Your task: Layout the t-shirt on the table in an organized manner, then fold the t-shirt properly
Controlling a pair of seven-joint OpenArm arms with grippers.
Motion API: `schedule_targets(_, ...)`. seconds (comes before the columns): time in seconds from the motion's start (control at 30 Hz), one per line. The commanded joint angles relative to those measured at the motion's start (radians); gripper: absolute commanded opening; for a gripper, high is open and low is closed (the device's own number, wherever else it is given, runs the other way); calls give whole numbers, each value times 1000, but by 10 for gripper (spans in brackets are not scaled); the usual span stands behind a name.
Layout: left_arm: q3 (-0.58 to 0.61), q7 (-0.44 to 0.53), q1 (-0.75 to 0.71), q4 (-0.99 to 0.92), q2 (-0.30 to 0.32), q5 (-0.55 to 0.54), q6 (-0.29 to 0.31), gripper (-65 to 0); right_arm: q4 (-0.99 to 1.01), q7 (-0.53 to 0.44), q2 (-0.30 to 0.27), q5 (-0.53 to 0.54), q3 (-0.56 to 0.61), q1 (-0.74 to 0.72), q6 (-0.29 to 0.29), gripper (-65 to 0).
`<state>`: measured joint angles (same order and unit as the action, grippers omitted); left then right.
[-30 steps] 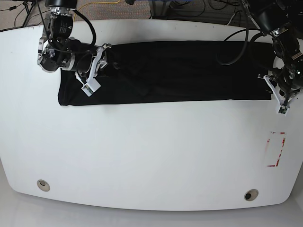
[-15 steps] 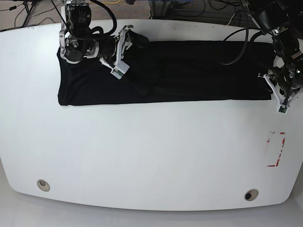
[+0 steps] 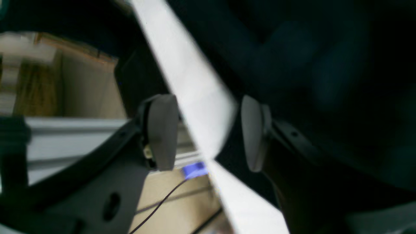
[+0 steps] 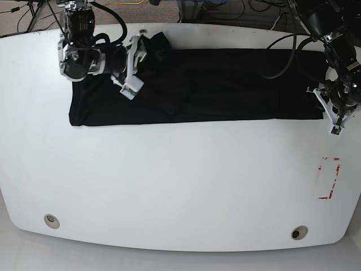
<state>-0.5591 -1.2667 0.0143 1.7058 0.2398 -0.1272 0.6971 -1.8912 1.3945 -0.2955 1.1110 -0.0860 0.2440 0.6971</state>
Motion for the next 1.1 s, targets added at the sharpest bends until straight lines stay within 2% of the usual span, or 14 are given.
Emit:
schedule_targets(0.0,14,9,-12,21,17,-2,1,-375,-12,-31,-23,21,-71,-11,1,-350)
schedule_targets(0.17,18,9,-76,44,16,-4,1,-375,-8,-37,-20,-70,-208,-27,1,-352)
schedule_targets(0.33,7,11,-107,46,16,-4,1,-375,-5,-39,6,-202,-232,-35,1,-352)
schedule_targets(0.47,-62,11,-109,43,-15,-19,1,-374,-5,-56,43,-342,-231,-38,1,-352)
schedule_targets(0.6,-129,9,-104,43,-29,-75,1,-372,2,-140,72,-486,-217,-38,1,-352)
schedule_targets(0.8,-187,5,-104,23,-30,-203,1,-371,63,-300,89,-727,-108,-38,1,-352)
schedule_targets(0.93,-229,5,-107,-25,-30,-294,1,-371,138,-389,91,-803,-64,-39,1,-352)
schedule_targets(1.07,-295,5,-110,-95,-29,-363,1,-371,213,-433,91,-817,-57,-53,1,-352)
